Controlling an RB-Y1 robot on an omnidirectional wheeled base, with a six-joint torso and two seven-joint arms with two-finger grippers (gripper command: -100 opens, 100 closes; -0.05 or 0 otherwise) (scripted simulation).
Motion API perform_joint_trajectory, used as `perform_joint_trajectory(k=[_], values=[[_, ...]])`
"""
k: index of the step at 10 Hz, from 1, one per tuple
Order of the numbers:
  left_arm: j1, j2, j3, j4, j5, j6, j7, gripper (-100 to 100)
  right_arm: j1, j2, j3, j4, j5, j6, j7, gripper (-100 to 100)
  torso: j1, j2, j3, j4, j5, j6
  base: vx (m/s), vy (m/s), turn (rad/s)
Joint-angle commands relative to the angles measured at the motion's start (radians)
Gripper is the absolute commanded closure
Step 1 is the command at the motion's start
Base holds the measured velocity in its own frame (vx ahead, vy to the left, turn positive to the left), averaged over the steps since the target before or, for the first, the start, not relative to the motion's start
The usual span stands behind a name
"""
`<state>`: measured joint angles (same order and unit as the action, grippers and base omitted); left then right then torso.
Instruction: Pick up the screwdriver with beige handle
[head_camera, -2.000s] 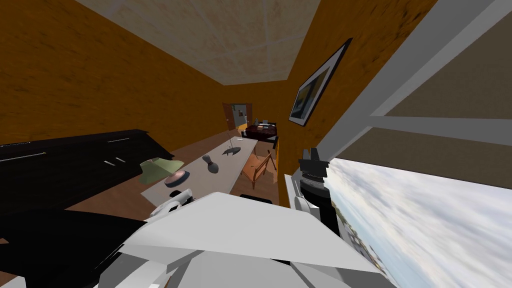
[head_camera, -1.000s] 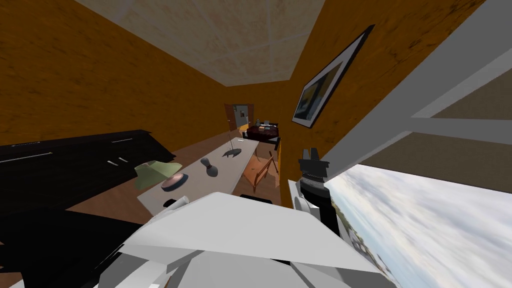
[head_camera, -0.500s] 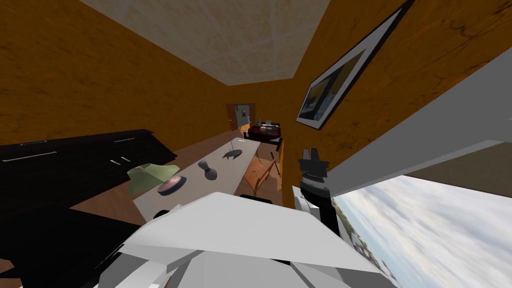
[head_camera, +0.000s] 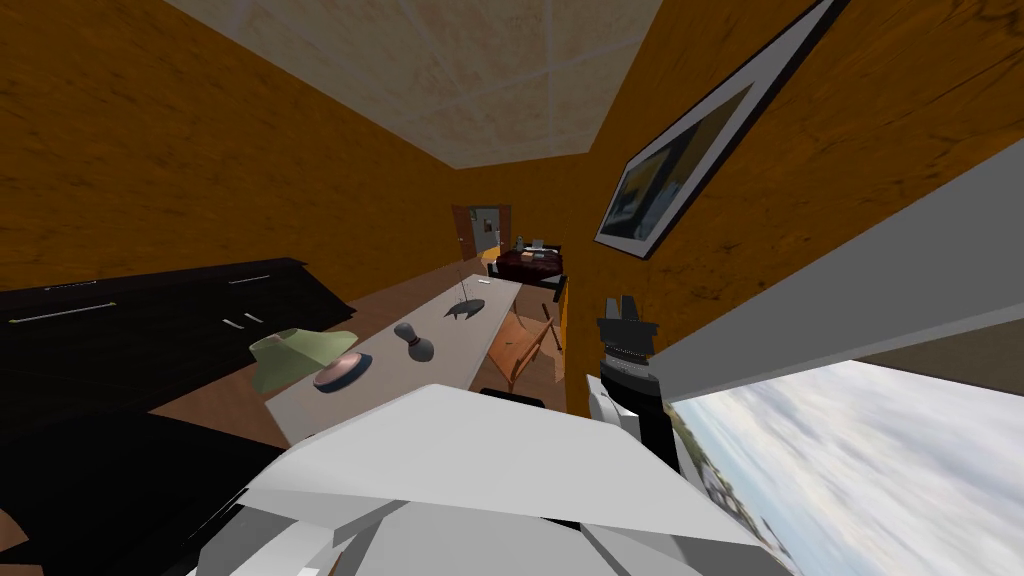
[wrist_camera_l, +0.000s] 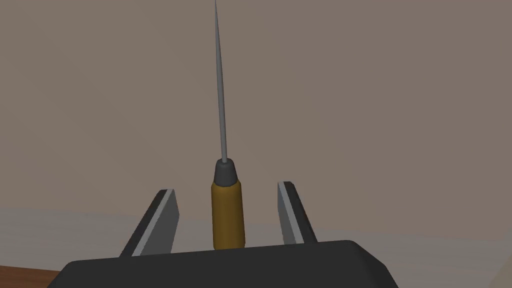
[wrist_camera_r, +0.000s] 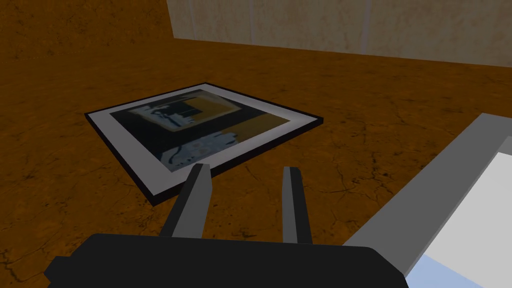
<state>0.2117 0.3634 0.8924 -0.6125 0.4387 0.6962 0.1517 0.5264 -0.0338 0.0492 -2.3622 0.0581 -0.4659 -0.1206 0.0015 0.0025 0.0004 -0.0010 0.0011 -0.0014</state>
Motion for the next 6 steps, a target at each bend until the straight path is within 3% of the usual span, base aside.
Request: perform_joint_trajectory(k=[1, 4, 5, 6], values=[[0.000, 0.000, 0.000, 0.000, 0.000, 0.000, 0.000, 100, 0.000, 0.000, 0.000, 0.000, 0.000, 0.000, 0.000, 0, 0.000, 0.000, 0.000, 0.000, 0.000, 0.000, 0.000, 0.000, 0.000], [0.000, 0.000, 0.000, 0.000, 0.000, 0.000, 0.000, 100, 0.000, 0.000, 0.000, 0.000, 0.000, 0.000, 0.000, 0, 0.001, 0.000, 0.000, 0.000, 0.001, 0.000, 0.000, 0.000, 0.000], [0.000, 0.000, 0.000, 0.000, 0.000, 0.000, 0.000, 0, 0.000, 0.000, 0.000, 0.000, 0.000, 0.000, 0.000, 0, 0.001, 0.000, 0.000, 0.000, 0.001, 0.000, 0.000, 0.000, 0.000], [-0.024, 0.016, -0.025, -0.001, -0.022, 0.024, 0.050, 100, 0.000, 0.000, 0.000, 0.000, 0.000, 0.000, 0.000, 0, 0.001, 0.000, 0.000, 0.000, 0.001, 0.000, -0.003, -0.009, -0.026]])
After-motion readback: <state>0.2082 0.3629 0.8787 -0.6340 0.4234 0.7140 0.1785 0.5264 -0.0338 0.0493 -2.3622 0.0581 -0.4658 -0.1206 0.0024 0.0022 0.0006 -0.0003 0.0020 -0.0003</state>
